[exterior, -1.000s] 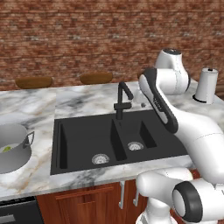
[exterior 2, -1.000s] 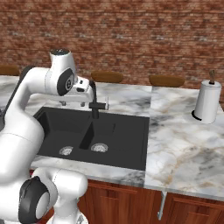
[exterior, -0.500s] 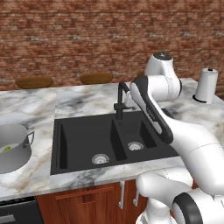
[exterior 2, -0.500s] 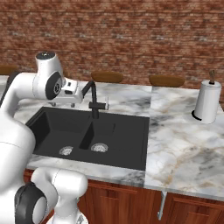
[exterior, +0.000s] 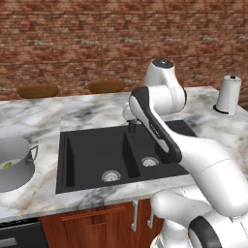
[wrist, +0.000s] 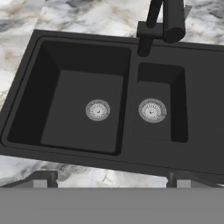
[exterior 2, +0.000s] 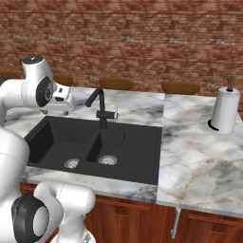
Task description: Dump the broccoli from the pot into the sink. Then turn on the water and wash the broccoli. Then turn off the water and put the broccoli back in the pot.
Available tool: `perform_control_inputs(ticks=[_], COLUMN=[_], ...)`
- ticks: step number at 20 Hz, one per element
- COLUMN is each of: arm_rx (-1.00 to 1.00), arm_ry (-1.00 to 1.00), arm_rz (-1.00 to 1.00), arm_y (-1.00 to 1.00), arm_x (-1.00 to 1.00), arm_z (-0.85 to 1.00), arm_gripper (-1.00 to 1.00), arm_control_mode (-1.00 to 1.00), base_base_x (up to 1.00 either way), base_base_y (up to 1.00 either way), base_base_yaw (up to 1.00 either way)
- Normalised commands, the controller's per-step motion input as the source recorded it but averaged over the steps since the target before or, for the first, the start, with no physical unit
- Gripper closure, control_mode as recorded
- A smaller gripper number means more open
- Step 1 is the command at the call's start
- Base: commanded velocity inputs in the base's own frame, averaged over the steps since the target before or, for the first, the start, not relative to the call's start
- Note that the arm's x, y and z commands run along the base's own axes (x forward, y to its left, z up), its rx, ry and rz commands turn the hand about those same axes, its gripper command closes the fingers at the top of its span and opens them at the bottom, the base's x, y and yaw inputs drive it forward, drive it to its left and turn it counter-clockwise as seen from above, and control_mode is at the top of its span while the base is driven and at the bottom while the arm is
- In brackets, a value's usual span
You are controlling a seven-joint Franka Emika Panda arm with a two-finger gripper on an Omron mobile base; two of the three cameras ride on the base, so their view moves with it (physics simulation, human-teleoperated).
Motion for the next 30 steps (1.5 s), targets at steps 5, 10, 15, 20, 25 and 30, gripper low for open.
perform_control_inputs(ticks=[5, 10, 15, 20, 25, 30], arm_rx=[0.00, 0.00, 0.00, 0.00, 0.00, 0.00], arm_ry=[0.03, 0.07, 0.06, 0.07, 0.02, 0.00], arm_rz=[0.00, 0.00, 0.00, 0.00, 0.00, 0.00], arm_y=[0.60, 0.55, 0.44, 0.36, 0.35, 0.24], arm_x=[0.01, 0.01, 0.00, 0.01, 0.00, 0.00], arm_z=[0.00, 0.00, 0.00, 0.00, -0.02, -0.02], arm_gripper=[-1.00, -1.00, -1.00, -1.00, -1.00, -1.00], arm_control_mode=[-1.00, -1.00, -1.00, -1.00, -1.00, -1.00], base_base_x=[0.00, 0.00, 0.00, 0.00, 0.00, 0.00], base_base_y=[0.00, 0.00, 0.00, 0.00, 0.00, 0.00], base_base_yaw=[0.00, 0.00, 0.00, 0.00, 0.00, 0.00])
